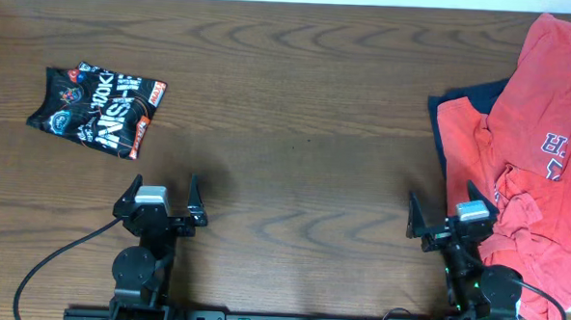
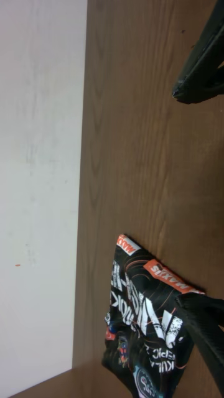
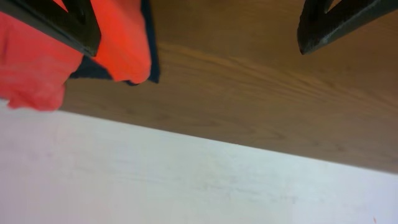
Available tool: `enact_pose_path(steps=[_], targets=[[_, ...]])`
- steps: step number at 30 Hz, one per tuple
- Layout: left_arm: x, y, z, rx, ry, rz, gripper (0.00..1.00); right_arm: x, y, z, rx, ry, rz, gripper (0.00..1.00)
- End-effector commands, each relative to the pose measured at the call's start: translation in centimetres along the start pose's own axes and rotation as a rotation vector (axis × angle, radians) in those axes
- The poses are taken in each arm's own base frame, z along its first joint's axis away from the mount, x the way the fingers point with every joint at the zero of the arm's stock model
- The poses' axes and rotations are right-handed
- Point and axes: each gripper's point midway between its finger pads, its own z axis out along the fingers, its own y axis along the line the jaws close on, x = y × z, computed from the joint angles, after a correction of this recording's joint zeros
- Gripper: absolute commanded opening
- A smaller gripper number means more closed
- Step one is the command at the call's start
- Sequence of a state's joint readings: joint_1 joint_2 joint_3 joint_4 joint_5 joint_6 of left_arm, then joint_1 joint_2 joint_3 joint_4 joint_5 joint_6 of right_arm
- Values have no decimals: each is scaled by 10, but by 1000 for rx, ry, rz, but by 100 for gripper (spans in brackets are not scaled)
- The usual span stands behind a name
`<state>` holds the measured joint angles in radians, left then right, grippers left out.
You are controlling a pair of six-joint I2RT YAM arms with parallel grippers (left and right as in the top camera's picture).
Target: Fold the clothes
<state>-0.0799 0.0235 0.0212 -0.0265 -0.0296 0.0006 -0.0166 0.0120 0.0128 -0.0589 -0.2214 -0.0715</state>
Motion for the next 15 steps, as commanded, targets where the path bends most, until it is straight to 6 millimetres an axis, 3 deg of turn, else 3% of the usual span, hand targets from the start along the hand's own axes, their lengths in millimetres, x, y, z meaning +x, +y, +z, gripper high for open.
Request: enact_pose_path(steps=[1,7,15], targets=[[16,1,1,-5,58,-72,98,-1,2,-1,-15,-1,164,99],[-9,-14,-10,75,111,-89,98,-18,1,-6,-7,17,168,99],[-55,-17,-14,55,303,-81,98,-36,-21,3,98,244,209,99]])
